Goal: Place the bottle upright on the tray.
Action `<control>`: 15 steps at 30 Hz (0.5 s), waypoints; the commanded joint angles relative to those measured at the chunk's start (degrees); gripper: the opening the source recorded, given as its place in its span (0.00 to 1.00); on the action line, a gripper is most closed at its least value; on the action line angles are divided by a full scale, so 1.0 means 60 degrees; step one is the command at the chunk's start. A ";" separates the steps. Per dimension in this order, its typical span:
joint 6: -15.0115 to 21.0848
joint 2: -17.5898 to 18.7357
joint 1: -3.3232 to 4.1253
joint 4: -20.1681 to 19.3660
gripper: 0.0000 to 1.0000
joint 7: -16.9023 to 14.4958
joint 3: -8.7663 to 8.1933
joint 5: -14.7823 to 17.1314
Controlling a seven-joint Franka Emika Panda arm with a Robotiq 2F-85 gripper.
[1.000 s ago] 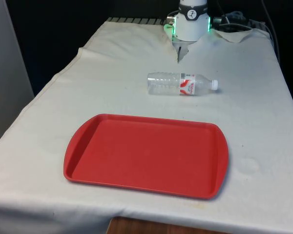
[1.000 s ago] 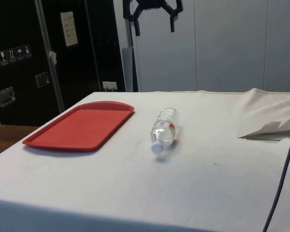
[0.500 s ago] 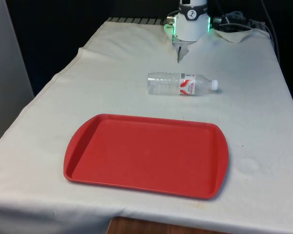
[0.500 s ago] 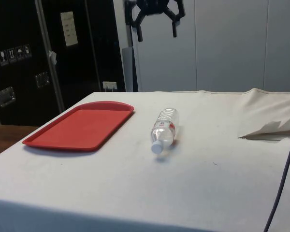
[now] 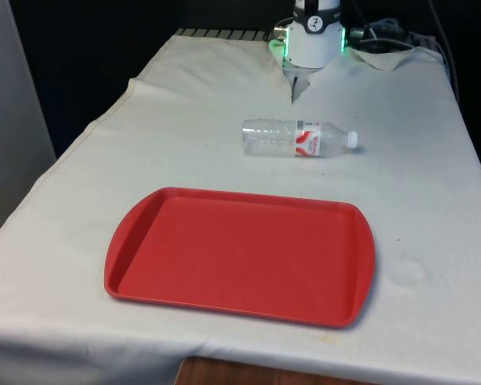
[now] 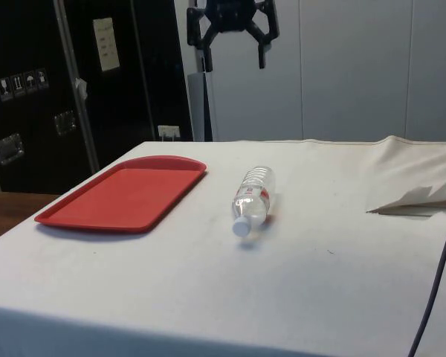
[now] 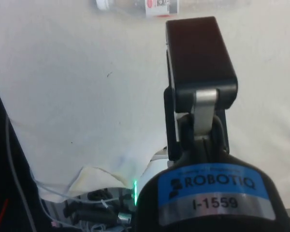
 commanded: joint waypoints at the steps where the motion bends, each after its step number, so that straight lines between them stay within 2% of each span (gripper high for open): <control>1: 0.0076 0.0000 0.0000 -0.0029 1.00 0.0048 0.0029 0.0000; 2: 0.0372 -0.0019 -0.0029 -0.0124 1.00 0.0286 0.0124 -0.0181; 6: 0.0678 0.0000 -0.0029 -0.0248 1.00 0.0487 0.0229 -0.0239; 9: 0.0984 0.0048 -0.0038 -0.0392 1.00 0.0611 0.0315 -0.0267; 10: 0.0773 0.0029 0.0000 -0.0344 1.00 0.0449 0.0267 -0.0076; 11: 0.1070 0.0067 -0.0038 -0.0439 1.00 0.0630 0.0334 -0.0267; 15: 0.1375 0.0191 -0.0038 -0.0592 1.00 0.0678 0.0372 -0.0267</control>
